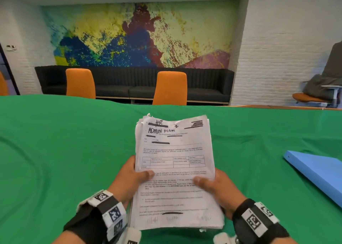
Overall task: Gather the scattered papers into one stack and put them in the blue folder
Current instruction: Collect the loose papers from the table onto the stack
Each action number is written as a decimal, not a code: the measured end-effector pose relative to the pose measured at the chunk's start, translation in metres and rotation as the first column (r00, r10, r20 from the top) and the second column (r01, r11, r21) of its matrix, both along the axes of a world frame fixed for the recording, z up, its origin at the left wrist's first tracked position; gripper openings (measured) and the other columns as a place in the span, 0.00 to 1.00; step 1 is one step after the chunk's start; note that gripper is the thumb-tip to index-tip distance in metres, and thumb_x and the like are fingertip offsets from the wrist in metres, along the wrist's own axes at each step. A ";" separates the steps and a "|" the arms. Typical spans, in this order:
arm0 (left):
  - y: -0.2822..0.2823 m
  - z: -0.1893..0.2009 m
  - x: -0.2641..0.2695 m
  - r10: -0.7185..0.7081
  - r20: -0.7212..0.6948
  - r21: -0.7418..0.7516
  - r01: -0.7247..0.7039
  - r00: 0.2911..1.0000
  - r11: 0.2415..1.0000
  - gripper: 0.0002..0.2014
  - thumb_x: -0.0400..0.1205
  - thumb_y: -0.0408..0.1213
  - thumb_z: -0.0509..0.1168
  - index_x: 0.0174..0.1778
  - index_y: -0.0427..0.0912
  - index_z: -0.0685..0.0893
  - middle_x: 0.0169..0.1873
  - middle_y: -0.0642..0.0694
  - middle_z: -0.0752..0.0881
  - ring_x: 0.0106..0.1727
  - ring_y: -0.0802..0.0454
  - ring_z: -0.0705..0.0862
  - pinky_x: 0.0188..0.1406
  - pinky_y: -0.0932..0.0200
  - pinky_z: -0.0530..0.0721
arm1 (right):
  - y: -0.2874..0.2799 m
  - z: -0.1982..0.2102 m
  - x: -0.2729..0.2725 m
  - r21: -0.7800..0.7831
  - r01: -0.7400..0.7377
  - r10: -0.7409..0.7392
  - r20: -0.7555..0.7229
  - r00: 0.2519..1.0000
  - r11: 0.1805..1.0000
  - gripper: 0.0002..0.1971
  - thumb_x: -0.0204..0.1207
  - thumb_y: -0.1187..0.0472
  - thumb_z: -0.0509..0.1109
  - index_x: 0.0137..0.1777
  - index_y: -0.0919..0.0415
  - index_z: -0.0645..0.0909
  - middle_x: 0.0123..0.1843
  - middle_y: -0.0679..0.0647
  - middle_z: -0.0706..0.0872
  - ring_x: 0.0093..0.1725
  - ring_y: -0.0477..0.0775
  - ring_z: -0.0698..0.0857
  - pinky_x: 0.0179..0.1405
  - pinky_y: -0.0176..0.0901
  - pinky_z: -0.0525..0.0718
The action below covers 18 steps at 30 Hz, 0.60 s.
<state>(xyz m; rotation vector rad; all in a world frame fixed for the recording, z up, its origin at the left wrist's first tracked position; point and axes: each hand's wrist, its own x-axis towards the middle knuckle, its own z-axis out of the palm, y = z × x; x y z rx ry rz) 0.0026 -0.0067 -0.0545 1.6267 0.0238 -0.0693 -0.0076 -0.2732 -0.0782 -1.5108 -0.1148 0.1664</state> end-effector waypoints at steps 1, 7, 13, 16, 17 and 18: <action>0.001 0.004 0.000 -0.043 -0.046 -0.061 0.041 0.998 0.997 0.19 0.80 0.23 0.70 0.65 0.43 0.79 0.57 0.41 0.92 0.54 0.38 0.92 0.56 0.33 0.88 | -0.002 0.002 0.000 0.057 -0.029 0.031 -0.034 0.999 0.998 0.18 0.79 0.69 0.73 0.69 0.64 0.82 0.63 0.65 0.92 0.61 0.69 0.92 0.61 0.66 0.90; 0.012 0.006 -0.003 -0.291 -0.104 -0.272 0.254 0.951 0.928 0.27 0.76 0.26 0.72 0.72 0.36 0.77 0.64 0.32 0.87 0.63 0.28 0.87 0.66 0.29 0.81 | -0.016 -0.001 -0.002 0.255 -0.144 0.185 -0.145 0.972 0.956 0.25 0.78 0.68 0.75 0.75 0.68 0.78 0.69 0.72 0.87 0.67 0.78 0.87 0.65 0.73 0.86; 0.008 0.008 -0.003 -0.127 0.033 -0.328 0.131 0.991 0.935 0.38 0.64 0.34 0.79 0.71 0.38 0.74 0.62 0.33 0.88 0.59 0.29 0.89 0.60 0.28 0.84 | -0.021 -0.001 -0.001 0.112 -0.130 0.137 -0.062 0.989 0.985 0.27 0.75 0.67 0.79 0.73 0.66 0.77 0.67 0.69 0.89 0.65 0.76 0.89 0.67 0.76 0.84; 0.002 0.023 -0.003 0.097 0.277 -0.279 -0.016 0.956 0.960 0.31 0.69 0.29 0.79 0.67 0.43 0.75 0.58 0.35 0.89 0.56 0.36 0.91 0.52 0.37 0.90 | -0.019 -0.003 -0.003 -0.036 -0.013 0.014 0.033 0.999 0.999 0.18 0.76 0.71 0.75 0.66 0.67 0.80 0.59 0.65 0.94 0.58 0.70 0.93 0.64 0.71 0.88; 0.000 0.028 -0.004 0.138 0.349 -0.244 -0.053 0.927 0.968 0.27 0.74 0.25 0.76 0.66 0.44 0.75 0.56 0.37 0.90 0.53 0.39 0.92 0.48 0.42 0.91 | -0.017 -0.005 -0.005 -0.070 0.026 -0.021 0.068 0.997 0.997 0.16 0.76 0.72 0.75 0.63 0.67 0.82 0.58 0.63 0.94 0.57 0.68 0.93 0.63 0.69 0.89; -0.003 0.032 -0.006 0.165 0.405 -0.216 -0.081 0.900 0.973 0.24 0.77 0.22 0.73 0.64 0.46 0.75 0.54 0.38 0.90 0.51 0.41 0.92 0.45 0.47 0.92 | -0.015 -0.007 -0.006 -0.098 0.049 -0.040 0.100 0.994 0.994 0.14 0.76 0.72 0.76 0.61 0.66 0.84 0.57 0.61 0.95 0.57 0.66 0.93 0.62 0.65 0.90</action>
